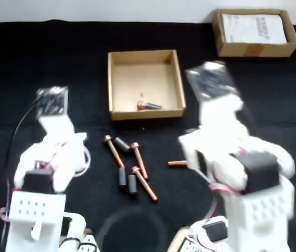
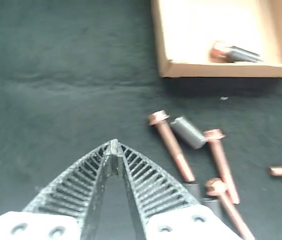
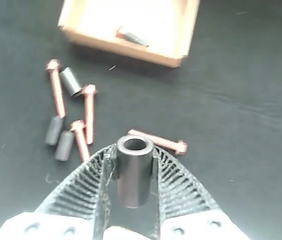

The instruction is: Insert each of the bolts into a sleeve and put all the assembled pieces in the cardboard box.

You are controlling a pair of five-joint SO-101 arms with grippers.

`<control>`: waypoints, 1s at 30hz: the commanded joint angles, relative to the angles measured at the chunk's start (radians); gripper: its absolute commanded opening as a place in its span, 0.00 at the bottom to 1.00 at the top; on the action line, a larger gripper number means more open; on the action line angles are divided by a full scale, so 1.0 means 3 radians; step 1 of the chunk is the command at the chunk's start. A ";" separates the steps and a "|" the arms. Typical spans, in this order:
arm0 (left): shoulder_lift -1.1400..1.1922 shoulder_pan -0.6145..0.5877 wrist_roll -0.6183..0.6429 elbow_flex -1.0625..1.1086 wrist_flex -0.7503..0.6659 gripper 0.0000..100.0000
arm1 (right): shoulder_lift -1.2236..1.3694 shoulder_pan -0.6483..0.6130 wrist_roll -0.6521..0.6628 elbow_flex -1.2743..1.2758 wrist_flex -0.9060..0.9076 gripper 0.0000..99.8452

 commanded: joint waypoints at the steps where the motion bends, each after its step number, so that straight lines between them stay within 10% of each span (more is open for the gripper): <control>1: 0.0560 0.0509 -0.0026 -0.0647 0.0169 0.01 | -0.0407 0.0642 0.0092 -0.0151 0.0038 0.01; 11: 0.2135 0.1568 -0.0087 -0.1941 0.1043 0.15 | -0.1496 0.1828 0.0205 0.0780 -0.0023 0.01; 19: 0.3654 0.1680 -0.1125 -0.3542 0.2066 0.18 | -0.2703 0.2887 0.0220 0.1895 -0.0499 0.01; 30: 0.4631 0.1828 -0.2552 -0.4595 0.2133 0.18 | -0.3404 0.4074 0.0460 0.3107 -0.1322 0.01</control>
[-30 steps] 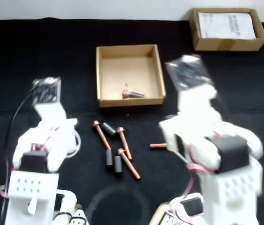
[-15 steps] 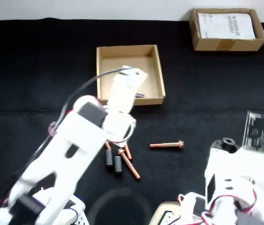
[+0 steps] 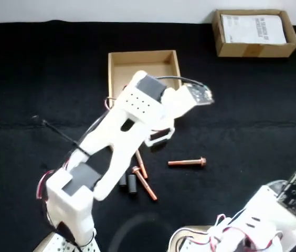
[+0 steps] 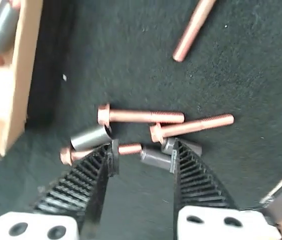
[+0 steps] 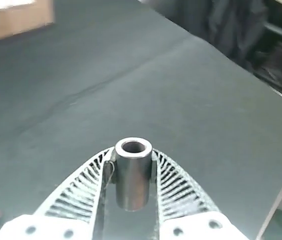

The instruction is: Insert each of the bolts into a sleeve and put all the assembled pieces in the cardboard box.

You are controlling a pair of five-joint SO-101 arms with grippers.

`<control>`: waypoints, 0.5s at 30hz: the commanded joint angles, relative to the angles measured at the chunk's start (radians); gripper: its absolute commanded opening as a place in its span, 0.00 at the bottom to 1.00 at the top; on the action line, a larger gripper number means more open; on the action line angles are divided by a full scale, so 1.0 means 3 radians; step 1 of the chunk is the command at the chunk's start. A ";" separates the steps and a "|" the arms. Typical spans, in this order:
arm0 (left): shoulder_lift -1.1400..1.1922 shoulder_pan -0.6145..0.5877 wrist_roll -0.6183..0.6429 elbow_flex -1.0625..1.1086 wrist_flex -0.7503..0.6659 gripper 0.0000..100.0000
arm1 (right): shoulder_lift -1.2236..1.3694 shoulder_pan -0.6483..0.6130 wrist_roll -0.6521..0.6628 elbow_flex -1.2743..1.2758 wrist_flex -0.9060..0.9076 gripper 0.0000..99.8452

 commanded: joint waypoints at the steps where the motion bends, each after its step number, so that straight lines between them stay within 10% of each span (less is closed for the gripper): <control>1: 0.0079 0.0166 -0.0210 -0.0222 0.0031 0.18 | -0.0013 0.0325 0.0046 0.0320 -0.0361 0.01; 15: 0.0422 0.0739 -0.0107 -0.0233 -0.0358 0.18 | -0.0013 0.0647 0.0292 0.1639 -0.1839 0.01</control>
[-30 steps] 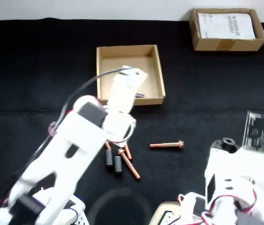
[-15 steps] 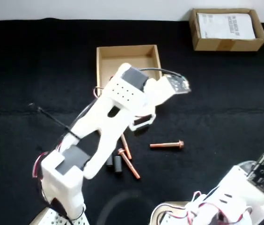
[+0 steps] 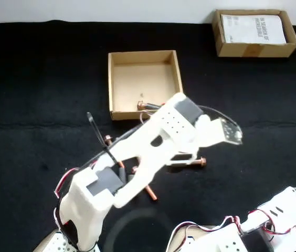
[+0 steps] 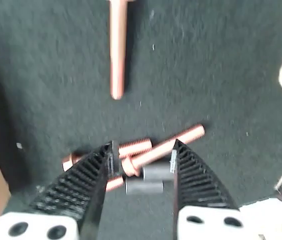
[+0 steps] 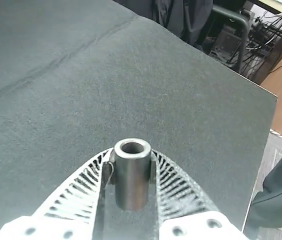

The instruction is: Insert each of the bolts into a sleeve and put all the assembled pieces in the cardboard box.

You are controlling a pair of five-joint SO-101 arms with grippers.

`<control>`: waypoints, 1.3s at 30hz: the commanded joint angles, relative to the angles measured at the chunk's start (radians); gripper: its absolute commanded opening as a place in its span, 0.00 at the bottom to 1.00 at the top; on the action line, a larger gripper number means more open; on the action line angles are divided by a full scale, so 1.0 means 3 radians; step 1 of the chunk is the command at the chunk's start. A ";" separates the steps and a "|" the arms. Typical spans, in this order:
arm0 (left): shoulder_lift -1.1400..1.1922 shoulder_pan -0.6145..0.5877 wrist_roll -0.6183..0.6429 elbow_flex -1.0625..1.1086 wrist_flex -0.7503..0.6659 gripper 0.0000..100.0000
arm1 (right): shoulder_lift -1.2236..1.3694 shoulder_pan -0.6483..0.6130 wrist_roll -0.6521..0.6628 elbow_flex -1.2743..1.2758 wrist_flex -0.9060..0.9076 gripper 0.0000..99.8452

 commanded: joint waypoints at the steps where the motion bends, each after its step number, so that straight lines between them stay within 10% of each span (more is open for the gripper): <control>1: -0.0003 0.0059 0.0128 -0.0141 -0.0271 0.18 | -0.0018 0.0018 0.0036 0.0064 -0.0136 0.01; 20: 0.0887 0.0202 0.0143 -0.1025 -0.0762 0.18 | -0.0018 0.0033 0.0061 0.0248 -0.0458 0.01; 39: 0.2028 0.0090 0.0128 -0.2688 0.0097 0.18 | -0.0003 0.0008 0.0159 0.0253 -0.0463 0.01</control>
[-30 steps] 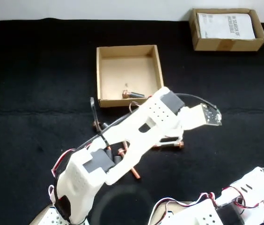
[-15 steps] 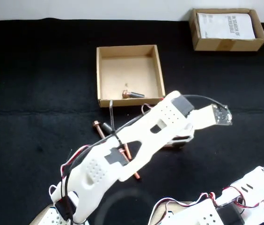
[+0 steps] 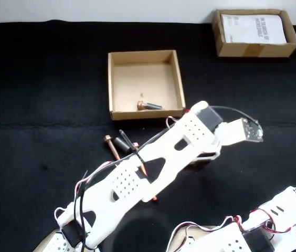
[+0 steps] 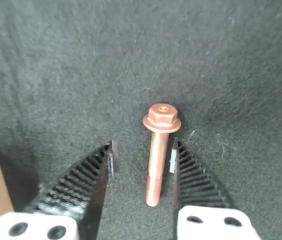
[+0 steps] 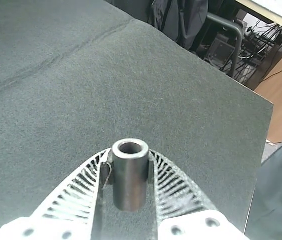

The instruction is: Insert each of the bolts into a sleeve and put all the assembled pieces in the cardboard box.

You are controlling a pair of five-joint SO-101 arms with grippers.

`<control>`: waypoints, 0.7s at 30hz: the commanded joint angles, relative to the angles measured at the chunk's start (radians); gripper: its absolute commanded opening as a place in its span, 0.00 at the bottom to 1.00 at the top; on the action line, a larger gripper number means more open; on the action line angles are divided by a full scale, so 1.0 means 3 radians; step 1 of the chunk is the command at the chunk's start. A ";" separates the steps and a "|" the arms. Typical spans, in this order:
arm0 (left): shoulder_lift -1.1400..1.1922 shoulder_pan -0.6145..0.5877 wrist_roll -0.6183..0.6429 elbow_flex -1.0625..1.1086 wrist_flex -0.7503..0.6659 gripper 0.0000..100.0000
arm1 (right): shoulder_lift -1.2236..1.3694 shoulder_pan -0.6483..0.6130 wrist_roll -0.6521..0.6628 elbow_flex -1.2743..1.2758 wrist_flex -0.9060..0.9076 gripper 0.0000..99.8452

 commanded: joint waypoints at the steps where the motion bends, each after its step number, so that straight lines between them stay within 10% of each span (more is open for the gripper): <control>1: 0.0038 -0.0090 0.0005 -0.0141 0.0036 0.18 | -0.0008 0.0008 0.0056 -0.0008 -0.0105 0.01; 21: 0.0125 -0.0074 -0.0102 -0.0125 -0.0072 0.11 | -0.0013 -0.0043 0.0066 -0.0054 -0.0182 0.01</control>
